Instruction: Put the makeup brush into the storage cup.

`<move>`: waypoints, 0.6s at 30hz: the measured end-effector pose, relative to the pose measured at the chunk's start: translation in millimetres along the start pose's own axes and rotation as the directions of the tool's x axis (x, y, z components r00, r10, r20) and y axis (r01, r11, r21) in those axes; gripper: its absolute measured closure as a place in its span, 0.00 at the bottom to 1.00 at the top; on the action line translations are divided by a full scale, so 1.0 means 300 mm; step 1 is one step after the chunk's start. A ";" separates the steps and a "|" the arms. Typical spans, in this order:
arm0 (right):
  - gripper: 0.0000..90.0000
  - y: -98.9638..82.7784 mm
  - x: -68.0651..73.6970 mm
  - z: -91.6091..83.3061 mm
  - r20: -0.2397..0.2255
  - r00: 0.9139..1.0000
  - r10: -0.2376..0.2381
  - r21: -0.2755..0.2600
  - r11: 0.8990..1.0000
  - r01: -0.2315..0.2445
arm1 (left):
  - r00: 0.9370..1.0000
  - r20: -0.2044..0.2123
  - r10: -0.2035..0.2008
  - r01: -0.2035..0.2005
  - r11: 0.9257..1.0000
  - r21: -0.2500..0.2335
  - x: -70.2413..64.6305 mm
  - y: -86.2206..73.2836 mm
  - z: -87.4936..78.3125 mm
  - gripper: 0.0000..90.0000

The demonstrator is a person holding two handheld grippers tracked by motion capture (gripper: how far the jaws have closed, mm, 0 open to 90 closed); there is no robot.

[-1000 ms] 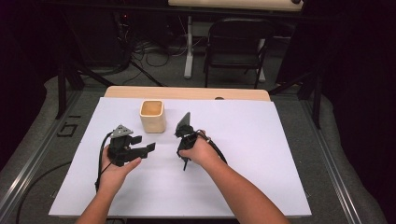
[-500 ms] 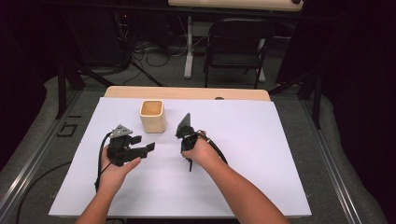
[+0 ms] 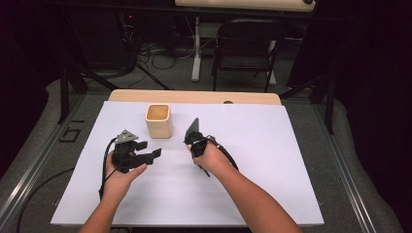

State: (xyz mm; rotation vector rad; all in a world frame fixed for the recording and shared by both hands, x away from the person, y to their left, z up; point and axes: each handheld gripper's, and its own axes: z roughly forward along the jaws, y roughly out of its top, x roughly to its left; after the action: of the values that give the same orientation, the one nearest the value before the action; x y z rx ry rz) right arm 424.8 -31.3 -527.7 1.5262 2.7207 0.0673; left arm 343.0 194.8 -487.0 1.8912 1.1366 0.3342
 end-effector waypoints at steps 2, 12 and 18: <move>0.94 0.000 -0.001 -0.001 -0.002 1.000 -0.002 0.003 1.000 0.002 | 1.000 0.002 -0.001 0.001 1.000 -0.004 0.001 -0.001 0.001 0.37; 0.94 -0.015 -0.012 -0.016 -0.014 1.000 -0.027 -0.004 1.000 0.027 | 1.000 0.003 0.000 0.000 1.000 -0.008 0.001 -0.002 0.001 0.38; 0.94 -0.043 -0.035 -0.029 -0.052 0.997 -0.048 -0.100 0.994 0.043 | 1.000 -0.009 0.015 -0.015 1.000 -0.021 -0.003 -0.001 -0.001 0.38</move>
State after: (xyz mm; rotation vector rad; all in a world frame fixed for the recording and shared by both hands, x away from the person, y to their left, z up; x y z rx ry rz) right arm 419.0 -47.1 -519.6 1.4571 2.7462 0.2430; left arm 342.2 194.4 -486.7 1.8823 1.1205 0.3621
